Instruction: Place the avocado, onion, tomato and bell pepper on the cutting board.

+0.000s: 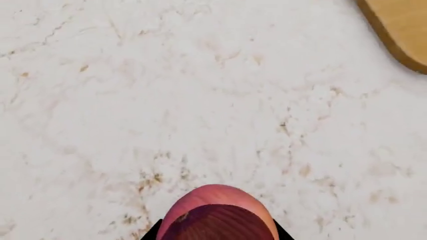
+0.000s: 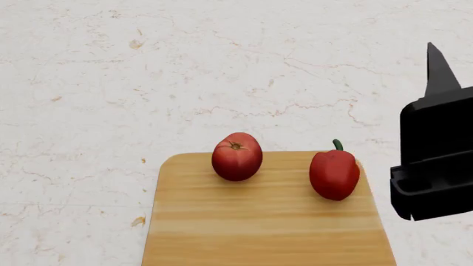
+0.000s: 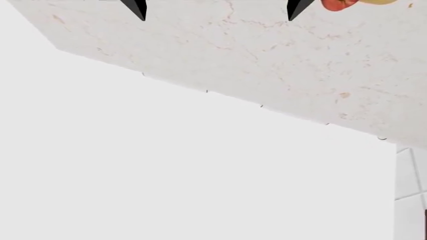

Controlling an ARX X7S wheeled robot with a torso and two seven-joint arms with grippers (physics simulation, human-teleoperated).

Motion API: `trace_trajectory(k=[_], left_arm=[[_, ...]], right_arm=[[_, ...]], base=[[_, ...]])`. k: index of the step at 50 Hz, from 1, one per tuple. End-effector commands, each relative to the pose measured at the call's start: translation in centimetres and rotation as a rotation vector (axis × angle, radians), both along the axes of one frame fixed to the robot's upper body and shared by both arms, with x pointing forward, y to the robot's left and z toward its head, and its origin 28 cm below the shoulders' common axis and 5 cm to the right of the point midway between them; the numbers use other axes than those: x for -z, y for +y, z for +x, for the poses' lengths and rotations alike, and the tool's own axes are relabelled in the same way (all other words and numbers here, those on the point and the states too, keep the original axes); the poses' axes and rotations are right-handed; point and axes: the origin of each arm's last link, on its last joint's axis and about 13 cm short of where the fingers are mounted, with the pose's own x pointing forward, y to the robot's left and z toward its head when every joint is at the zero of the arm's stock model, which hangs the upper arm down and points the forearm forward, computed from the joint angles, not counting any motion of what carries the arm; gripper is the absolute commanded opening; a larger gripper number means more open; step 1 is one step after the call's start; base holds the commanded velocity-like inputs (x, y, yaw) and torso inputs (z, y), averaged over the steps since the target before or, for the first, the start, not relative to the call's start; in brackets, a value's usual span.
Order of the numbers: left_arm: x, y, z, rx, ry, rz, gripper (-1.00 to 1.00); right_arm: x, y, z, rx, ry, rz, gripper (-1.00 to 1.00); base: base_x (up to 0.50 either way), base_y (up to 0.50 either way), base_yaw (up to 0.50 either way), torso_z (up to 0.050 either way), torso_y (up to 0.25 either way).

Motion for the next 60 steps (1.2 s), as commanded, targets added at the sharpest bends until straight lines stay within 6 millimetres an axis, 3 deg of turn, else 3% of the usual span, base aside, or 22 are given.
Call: trace_trajectory(k=[1,4,19,40,60], left_arm=[[-3.1,-1.5,0.8,0.108,-0.166,-0.011,-1.00],[-3.5,-2.0,1.3,0.138,-0.191,-0.023,-1.00],[-1.8,-4.3,4.3,0.256,-0.285,-0.134,-1.00],[-0.8,-6.9,10.5,0.339,-0.336,-0.169,-1.00],[0.8,-10.4,13.8,0.392,-0.390,-0.260,-1.00]], right_arm=[[-0.4,-0.1,-0.3,-0.023,-0.042,0.007,1.00],[-0.3,-0.2,-0.2,-0.020,-0.042,0.012,1.00],[-0.1,-0.1,0.3,-0.030,-0.043,0.024,1.00],[1.7,-0.1,1.3,-0.056,0.002,0.033,1.00],[2.1,0.0,1.7,-0.054,0.009,0.044,1.00]], base=[[0.00,0.00,0.00,0.000,0.000],[0.00,0.00,0.00,0.000,0.000],[0.00,0.00,0.00,0.000,0.000],[0.00,0.00,0.00,0.000,0.000],[0.00,0.00,0.00,0.000,0.000]])
